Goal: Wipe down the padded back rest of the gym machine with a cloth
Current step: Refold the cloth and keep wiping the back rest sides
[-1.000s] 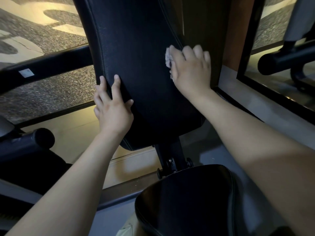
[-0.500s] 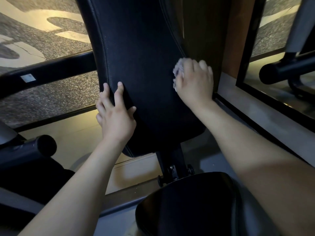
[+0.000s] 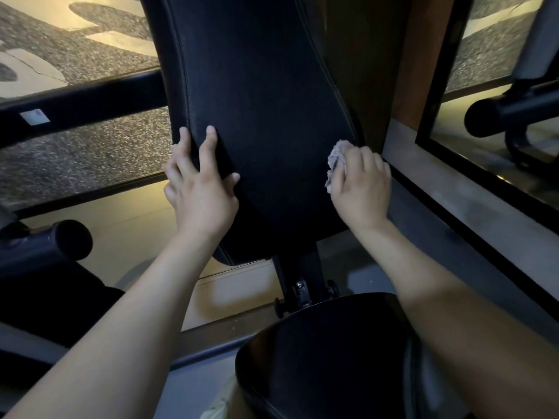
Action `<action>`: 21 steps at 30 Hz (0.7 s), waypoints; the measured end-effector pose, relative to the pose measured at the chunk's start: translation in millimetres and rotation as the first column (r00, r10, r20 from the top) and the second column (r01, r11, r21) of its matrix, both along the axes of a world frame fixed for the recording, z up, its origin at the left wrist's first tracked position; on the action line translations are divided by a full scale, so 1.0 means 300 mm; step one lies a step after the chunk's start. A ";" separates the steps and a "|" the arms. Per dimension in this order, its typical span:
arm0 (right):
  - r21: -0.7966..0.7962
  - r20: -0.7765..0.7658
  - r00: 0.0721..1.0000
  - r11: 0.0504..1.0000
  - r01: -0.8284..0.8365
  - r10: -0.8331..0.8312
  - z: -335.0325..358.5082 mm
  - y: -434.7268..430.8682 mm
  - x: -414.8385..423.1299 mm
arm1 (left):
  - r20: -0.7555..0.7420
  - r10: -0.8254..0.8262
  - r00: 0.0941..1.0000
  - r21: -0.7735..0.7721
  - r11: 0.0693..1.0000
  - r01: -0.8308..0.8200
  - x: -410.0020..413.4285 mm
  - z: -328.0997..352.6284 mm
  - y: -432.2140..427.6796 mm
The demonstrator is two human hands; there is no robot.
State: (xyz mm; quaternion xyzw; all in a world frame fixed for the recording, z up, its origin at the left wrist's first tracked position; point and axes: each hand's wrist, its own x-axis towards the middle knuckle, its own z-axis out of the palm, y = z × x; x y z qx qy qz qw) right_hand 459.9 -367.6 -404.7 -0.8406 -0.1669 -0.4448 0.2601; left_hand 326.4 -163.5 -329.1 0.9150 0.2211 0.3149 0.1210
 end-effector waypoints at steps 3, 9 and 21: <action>-0.004 0.003 1.000 1.000 -0.029 0.029 0.134 0.013 0.040 | 0.011 -0.004 1.000 -0.009 1.000 0.004 0.000 -0.001 -0.005; 0.040 -0.003 0.996 0.995 -0.086 0.086 0.203 0.023 0.088 | 0.019 -0.010 1.000 -0.031 0.999 0.011 -0.002 -0.002 -0.008; 0.092 -0.021 0.995 0.991 -0.100 0.102 0.134 0.005 0.051 | 0.041 -0.023 0.999 -0.045 0.999 0.025 0.004 -0.018 -0.007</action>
